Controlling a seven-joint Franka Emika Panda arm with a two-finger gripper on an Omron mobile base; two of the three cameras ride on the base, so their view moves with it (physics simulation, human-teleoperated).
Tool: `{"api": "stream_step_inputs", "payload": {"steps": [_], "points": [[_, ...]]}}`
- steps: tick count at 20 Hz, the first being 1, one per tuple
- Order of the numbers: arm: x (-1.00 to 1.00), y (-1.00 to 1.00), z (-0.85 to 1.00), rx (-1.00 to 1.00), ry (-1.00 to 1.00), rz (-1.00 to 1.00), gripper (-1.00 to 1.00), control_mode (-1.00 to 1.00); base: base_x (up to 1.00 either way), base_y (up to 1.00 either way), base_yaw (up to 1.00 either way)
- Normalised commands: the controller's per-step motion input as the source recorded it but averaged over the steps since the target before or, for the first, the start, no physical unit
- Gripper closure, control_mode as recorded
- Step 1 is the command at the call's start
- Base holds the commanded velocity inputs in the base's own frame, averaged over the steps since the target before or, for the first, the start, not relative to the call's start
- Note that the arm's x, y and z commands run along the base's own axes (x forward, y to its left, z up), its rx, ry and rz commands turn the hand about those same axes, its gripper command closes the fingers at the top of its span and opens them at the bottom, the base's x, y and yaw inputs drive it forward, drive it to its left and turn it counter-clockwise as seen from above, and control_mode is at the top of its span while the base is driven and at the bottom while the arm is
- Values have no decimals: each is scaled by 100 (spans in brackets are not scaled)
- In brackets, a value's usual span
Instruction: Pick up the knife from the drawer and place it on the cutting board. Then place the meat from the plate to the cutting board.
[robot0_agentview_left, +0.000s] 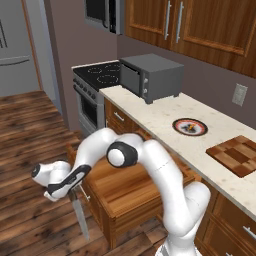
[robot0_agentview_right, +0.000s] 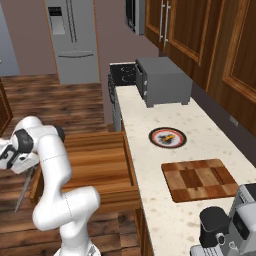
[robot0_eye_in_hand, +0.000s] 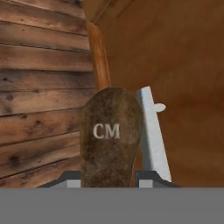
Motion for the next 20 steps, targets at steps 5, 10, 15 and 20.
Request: {"api": "stream_step_inputs", "payload": {"steps": [5, 10, 15, 20], "points": [[16, -2, -35, -2, 0, 0, 100, -100, 0, 0, 0], [10, -41, -25, 0, 0, 1, 100, -100, 0, 0, 0], [7, -73, -15, 0, -3, 4, 100, -100, 0, 0, 0], [11, -77, -2, 1, -4, 5, 100, -100, 0, 0, 0]]}}
